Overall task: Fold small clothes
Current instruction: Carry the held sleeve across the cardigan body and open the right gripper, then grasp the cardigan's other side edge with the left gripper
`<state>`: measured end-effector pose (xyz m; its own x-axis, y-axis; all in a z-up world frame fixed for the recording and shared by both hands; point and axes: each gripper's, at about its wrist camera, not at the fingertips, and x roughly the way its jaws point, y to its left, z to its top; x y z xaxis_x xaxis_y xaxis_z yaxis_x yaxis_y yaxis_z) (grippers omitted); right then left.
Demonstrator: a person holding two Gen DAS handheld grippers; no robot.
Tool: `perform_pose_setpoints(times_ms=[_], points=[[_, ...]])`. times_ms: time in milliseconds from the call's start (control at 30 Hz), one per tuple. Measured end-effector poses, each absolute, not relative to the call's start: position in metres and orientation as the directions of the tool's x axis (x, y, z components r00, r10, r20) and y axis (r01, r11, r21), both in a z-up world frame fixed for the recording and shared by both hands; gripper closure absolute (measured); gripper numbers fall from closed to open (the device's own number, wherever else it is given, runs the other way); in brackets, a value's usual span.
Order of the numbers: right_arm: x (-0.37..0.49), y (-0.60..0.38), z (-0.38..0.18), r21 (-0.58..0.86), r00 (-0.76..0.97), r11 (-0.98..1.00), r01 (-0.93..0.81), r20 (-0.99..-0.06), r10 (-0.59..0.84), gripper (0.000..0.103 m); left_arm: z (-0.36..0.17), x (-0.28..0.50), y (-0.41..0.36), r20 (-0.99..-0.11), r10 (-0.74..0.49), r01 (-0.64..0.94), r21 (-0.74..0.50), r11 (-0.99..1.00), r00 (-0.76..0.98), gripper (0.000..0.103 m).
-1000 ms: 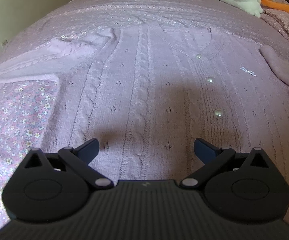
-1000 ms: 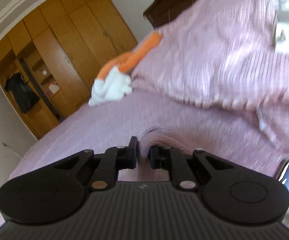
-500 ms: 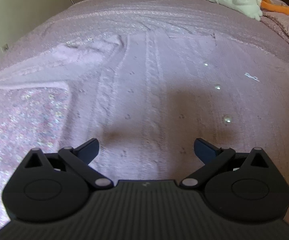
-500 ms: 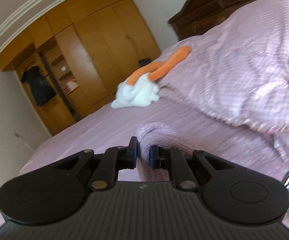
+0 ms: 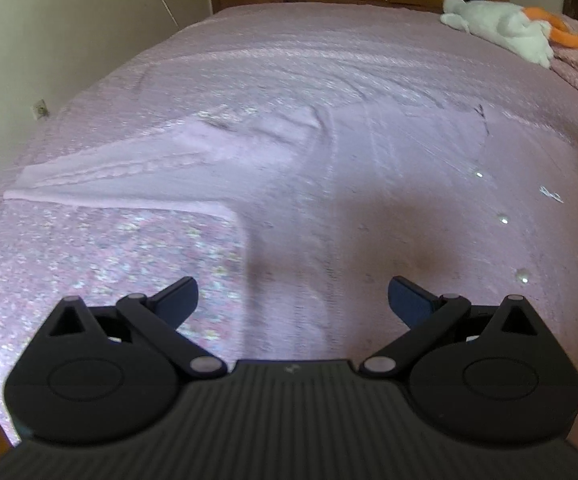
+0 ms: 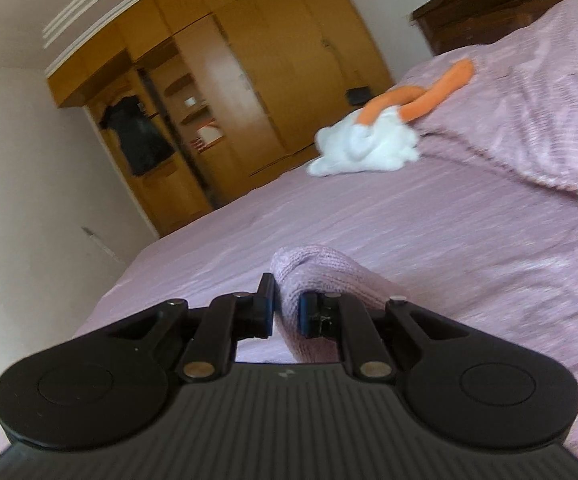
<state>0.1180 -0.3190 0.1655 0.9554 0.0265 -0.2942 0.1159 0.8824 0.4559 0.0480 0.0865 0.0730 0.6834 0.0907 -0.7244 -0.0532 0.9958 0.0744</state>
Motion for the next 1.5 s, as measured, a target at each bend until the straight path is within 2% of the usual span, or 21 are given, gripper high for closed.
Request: perform_pose_setpoints(times_ms=[167, 333, 667, 900, 933, 1000, 1067, 1133, 1367, 1500], points=[[0.134, -0.242, 0.168, 0.42, 0.953, 0.907, 0.03, -0.285, 0.101, 0.09, 0.078, 0.047, 0.111, -0.71, 0.116, -0.088, 0.077, 0.993, 0.694, 0.0], [0.147, -0.162, 0.149, 0.386, 0.931, 0.921, -0.046, -0.319, 0.18, 0.09, 0.079, 0.046, 0.134, -0.702, 0.125, -0.125, 0.052, 0.991, 0.701, 0.0], [0.184, -0.034, 0.074, 0.306, 0.834, 0.944, -0.123, -0.484, 0.265, 0.09, 0.069, 0.051, 0.163, -0.707, 0.137, -0.156, 0.038, 0.987, 0.694, 0.0], [0.209, -0.043, 0.027, 0.324, 0.74, 0.933, -0.159, -0.586, 0.33, 0.089, 0.054, 0.054, 0.175, -0.724, 0.129, -0.18, 0.007, 0.984, 0.677, 0.0], [0.211, -0.042, 0.022, 0.33, 0.723, 0.93, -0.161, -0.602, 0.339, 0.087, 0.052, 0.055, 0.176, -0.725, 0.127, -0.182, 0.003, 0.983, 0.677, 0.0], [0.209, -0.047, 0.019, 0.342, 0.707, 0.923, -0.175, -0.609, 0.36, 0.077, 0.05, 0.057, 0.178, -0.728, 0.124, -0.183, -0.002, 0.983, 0.674, 0.0], [0.206, -0.048, 0.02, 0.36, 0.696, 0.91, -0.208, -0.599, 0.396, 0.053, 0.049, 0.058, 0.179, -0.727, 0.121, -0.181, -0.005, 0.983, 0.676, 0.0], [0.195, -0.054, 0.023, 0.388, 0.68, 0.886, -0.253, -0.581, 0.448, 0.04, 0.05, 0.06, 0.177, -0.725, 0.118, -0.179, -0.007, 0.984, 0.678, 0.0], [0.154, -0.079, 0.039, 0.434, 0.657, 0.854, -0.288, -0.559, 0.506, 0.04, 0.058, 0.068, 0.162, -0.712, 0.095, -0.144, -0.009, 0.99, 0.696, 0.0], [0.129, -0.112, 0.044, 0.423, 0.687, 0.874, -0.239, -0.563, 0.46, 0.04, 0.066, 0.073, 0.148, -0.695, 0.078, -0.105, 0.003, 0.994, 0.715, 0.0]])
